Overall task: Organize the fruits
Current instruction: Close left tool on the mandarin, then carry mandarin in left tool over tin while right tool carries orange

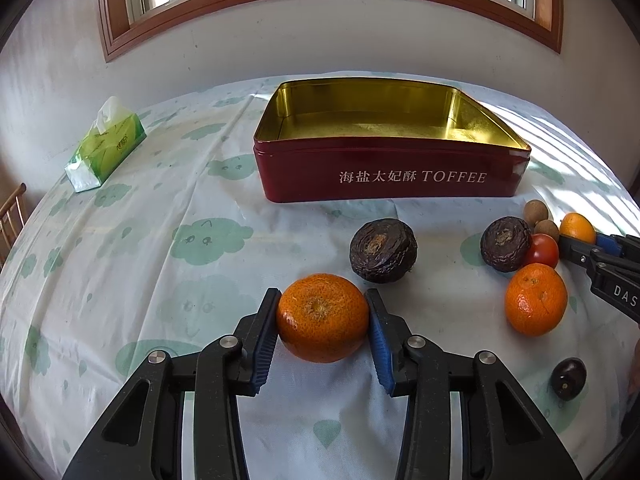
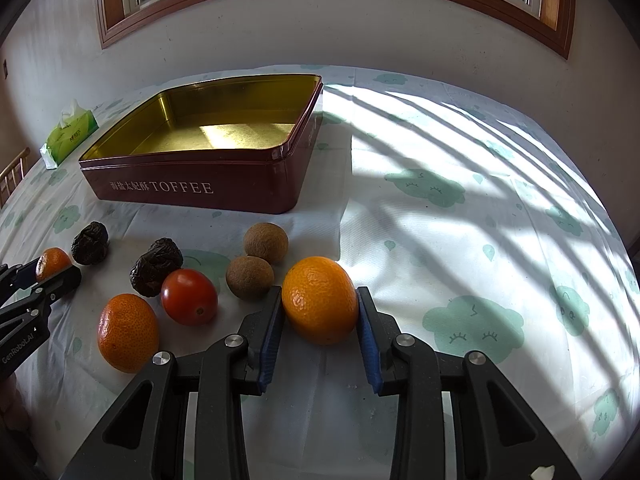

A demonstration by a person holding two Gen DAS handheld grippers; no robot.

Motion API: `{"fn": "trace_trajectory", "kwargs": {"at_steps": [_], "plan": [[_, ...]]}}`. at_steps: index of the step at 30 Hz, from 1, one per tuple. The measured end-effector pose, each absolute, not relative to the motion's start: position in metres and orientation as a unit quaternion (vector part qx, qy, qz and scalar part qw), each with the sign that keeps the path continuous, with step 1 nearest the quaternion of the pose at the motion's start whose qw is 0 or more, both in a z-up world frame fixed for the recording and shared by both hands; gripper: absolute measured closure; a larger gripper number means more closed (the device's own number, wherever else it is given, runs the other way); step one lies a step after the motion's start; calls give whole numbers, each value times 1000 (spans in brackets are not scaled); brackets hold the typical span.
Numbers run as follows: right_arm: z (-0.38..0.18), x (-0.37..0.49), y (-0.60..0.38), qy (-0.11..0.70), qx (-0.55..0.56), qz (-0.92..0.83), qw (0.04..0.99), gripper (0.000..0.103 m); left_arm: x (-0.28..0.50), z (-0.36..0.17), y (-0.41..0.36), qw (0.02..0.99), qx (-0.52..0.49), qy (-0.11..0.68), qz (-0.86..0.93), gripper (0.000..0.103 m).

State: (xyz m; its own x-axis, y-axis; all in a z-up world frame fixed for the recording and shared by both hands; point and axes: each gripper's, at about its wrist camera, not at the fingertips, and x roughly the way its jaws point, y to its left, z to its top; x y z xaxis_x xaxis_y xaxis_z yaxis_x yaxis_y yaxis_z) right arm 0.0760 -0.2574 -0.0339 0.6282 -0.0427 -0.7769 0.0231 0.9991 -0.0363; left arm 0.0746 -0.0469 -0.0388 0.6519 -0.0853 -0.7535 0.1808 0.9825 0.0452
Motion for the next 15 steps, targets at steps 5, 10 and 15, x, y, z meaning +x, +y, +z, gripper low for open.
{"fn": "trace_trajectory", "kwargs": {"at_steps": [5, 10, 15], "plan": [[-35, 77, -258, 431, -10, -20, 902, 71, 76, -38, -47, 904, 60, 416, -75, 61], [-34, 77, -259, 435, -7, -23, 900, 72, 76, -37, -47, 902, 59, 420, -78, 61], [-33, 72, -259, 438, -2, -22, 899, 72, 77, -36, -47, 899, 53, 426, -84, 61]]}}
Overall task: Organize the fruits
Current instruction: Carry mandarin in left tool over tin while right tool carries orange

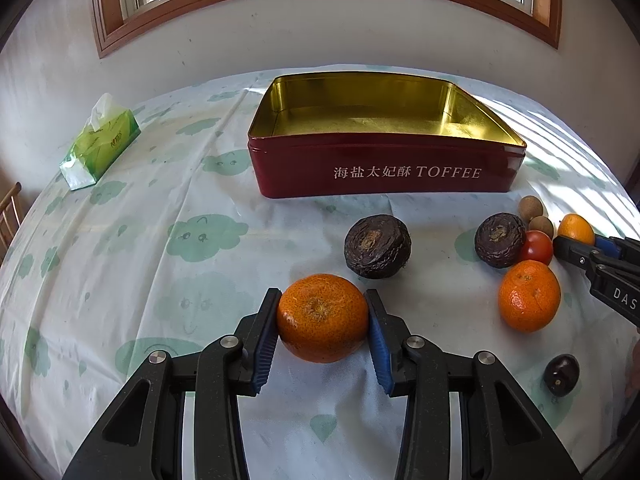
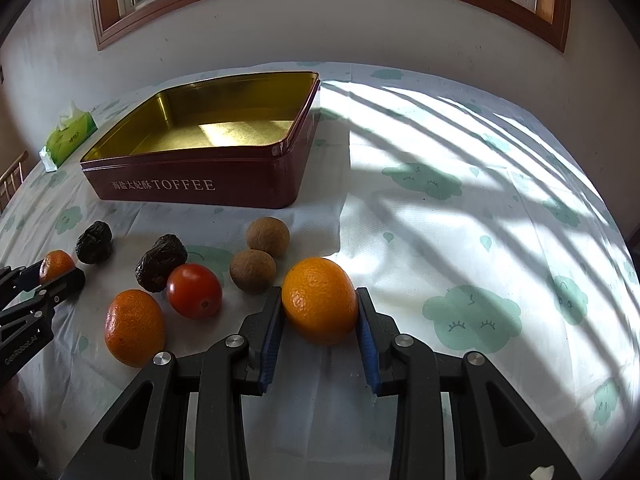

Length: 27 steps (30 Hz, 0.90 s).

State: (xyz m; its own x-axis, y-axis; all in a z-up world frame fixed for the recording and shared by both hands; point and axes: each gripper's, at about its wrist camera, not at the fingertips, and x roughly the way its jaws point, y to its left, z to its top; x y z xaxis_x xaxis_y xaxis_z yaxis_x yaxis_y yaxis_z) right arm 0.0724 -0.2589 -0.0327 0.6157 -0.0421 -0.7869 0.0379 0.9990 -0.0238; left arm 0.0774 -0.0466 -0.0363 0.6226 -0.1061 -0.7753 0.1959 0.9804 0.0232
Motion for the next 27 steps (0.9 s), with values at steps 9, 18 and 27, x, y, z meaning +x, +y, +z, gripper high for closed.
{"fn": "trace_trajectory", "kwargs": {"at_steps": [9, 18, 27], "plan": [[-17, 69, -255, 427, 2, -15, 904, 72, 76, -22, -46, 907, 52, 409, -89, 61], [11, 77, -241, 402, -6, 4, 916, 72, 89, 6, -37, 921, 46, 377, -91, 61], [28, 108, -223, 393, -16, 22, 919, 72, 119, 31, -34, 931, 44, 351, -88, 61]]}}
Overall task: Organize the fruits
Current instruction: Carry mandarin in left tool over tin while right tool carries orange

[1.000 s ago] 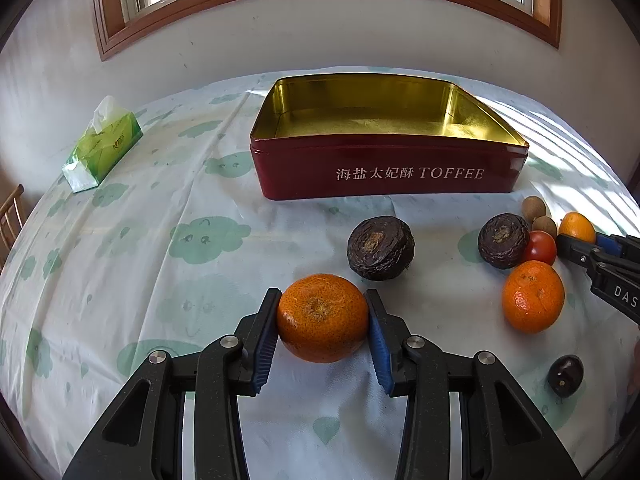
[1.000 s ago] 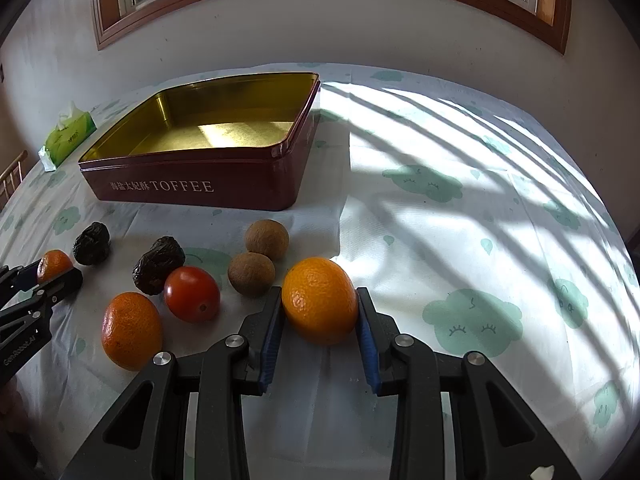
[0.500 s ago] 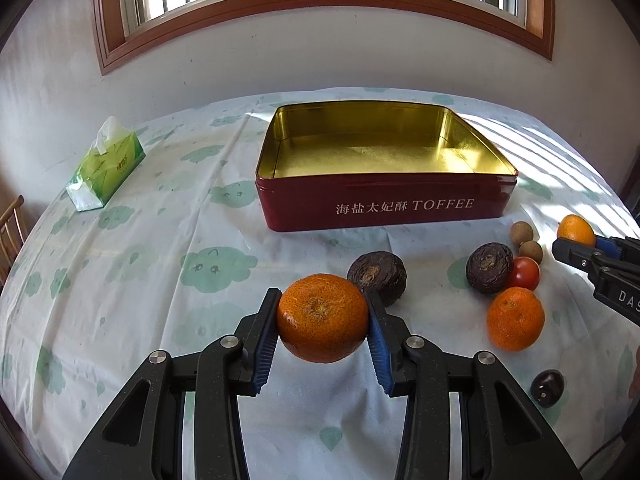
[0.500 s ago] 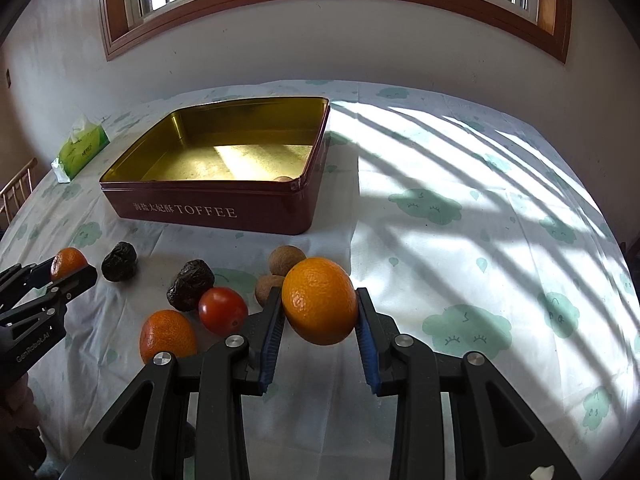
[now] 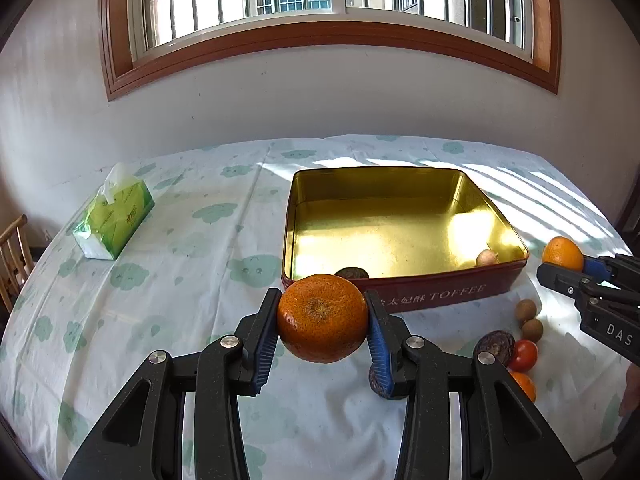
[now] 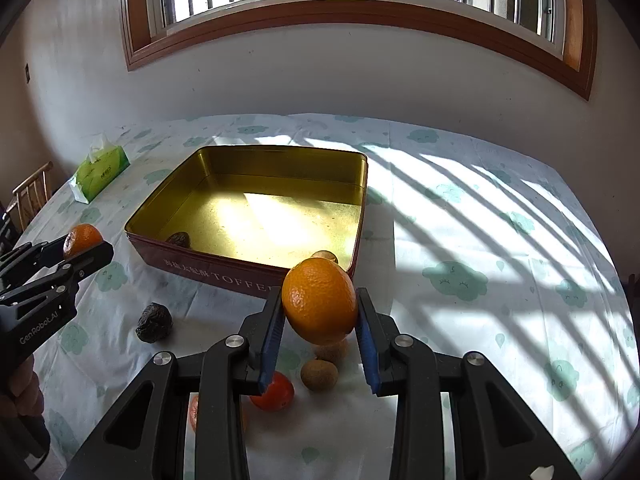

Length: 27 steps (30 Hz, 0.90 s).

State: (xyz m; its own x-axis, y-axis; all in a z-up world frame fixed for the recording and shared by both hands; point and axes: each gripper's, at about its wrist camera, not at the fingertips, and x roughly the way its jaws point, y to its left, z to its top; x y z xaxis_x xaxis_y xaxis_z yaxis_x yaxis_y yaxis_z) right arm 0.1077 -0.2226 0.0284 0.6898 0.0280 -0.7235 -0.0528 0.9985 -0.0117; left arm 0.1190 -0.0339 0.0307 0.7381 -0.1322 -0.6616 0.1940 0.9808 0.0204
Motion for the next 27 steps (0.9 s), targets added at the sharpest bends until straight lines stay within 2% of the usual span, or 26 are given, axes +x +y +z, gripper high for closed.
{"fn": "trace_trajectory", "kwargs": {"at_steps": [27], "plan": [[6, 188, -194, 419, -24, 40, 907, 72, 195, 4, -52, 913, 47, 395, -90, 61]]}}
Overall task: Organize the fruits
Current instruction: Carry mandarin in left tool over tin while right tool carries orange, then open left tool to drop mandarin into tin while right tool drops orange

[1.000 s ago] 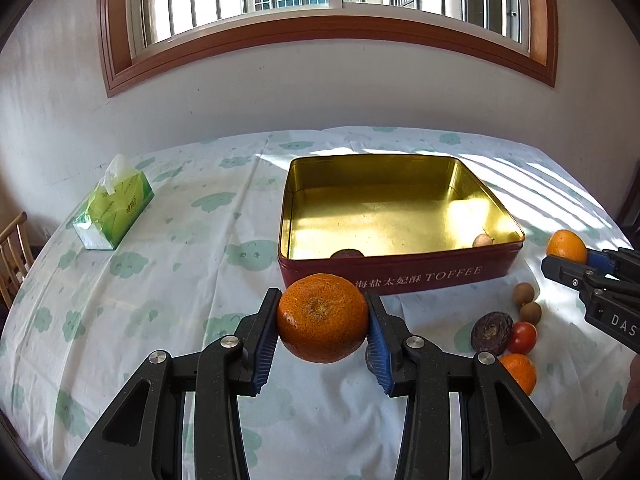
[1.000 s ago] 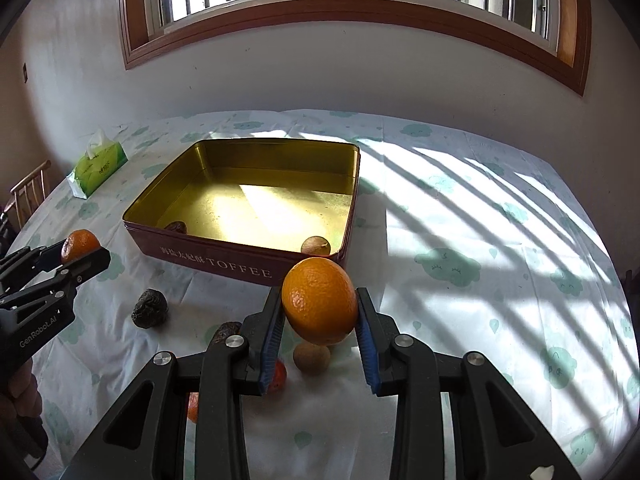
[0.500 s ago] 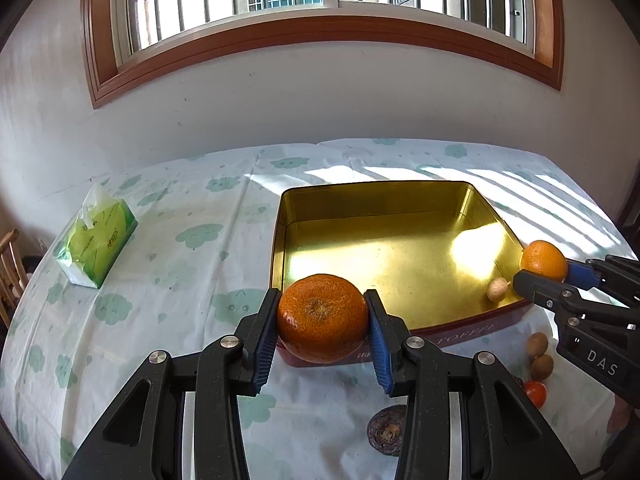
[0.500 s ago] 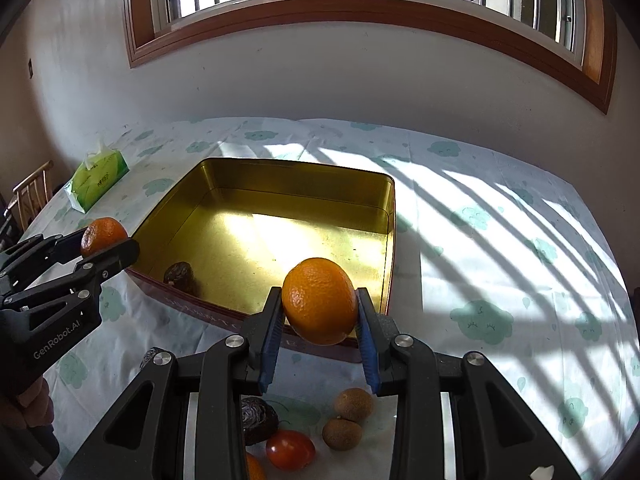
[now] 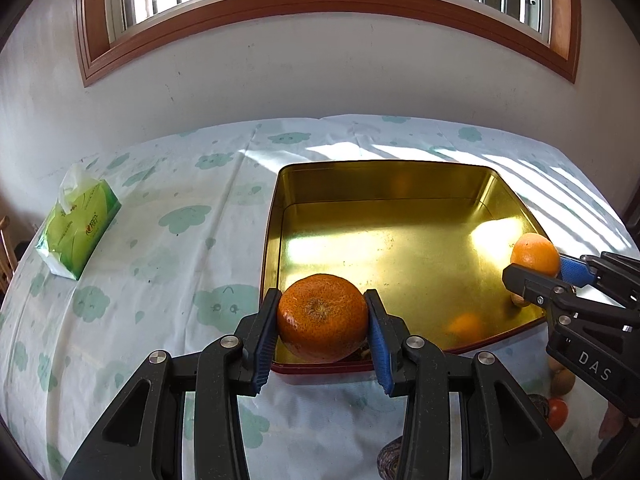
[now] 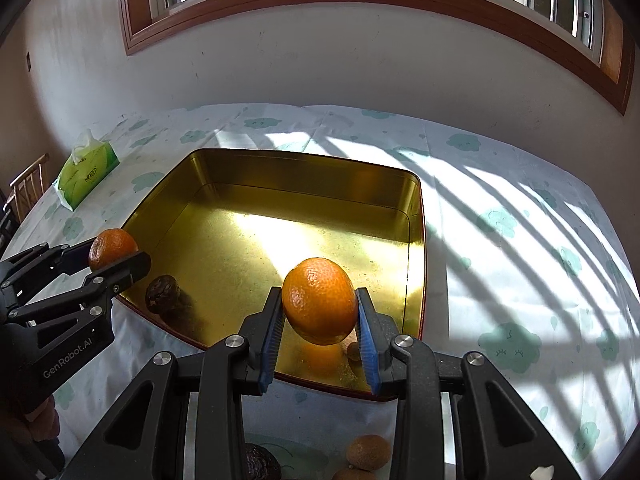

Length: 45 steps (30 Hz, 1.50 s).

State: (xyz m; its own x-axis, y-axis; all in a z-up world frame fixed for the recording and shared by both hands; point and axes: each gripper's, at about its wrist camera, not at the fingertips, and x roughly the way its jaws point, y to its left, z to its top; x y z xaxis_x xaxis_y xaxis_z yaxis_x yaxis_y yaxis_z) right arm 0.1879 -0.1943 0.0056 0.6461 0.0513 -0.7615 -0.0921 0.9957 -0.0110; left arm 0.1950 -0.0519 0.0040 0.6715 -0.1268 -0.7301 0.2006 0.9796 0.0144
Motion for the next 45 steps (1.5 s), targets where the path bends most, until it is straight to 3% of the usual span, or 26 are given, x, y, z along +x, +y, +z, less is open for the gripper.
{"fn": "trace_trajectory", "kwargs": {"at_steps": [32, 37, 41, 45], "plan": [[-8, 191, -199, 434, -10, 38, 900, 67, 211, -12, -65, 903, 58, 417, -85, 60], [-5, 185, -200, 434, -9, 37, 900, 63, 205, -10, -63, 902, 54, 419, -85, 57], [-1, 178, -199, 430, -12, 36, 902, 62, 195, -5, -64, 903, 57, 415, -95, 49], [5, 169, -198, 425, -17, 36, 905, 62, 184, 1, -68, 907, 74, 404, -95, 49]]}}
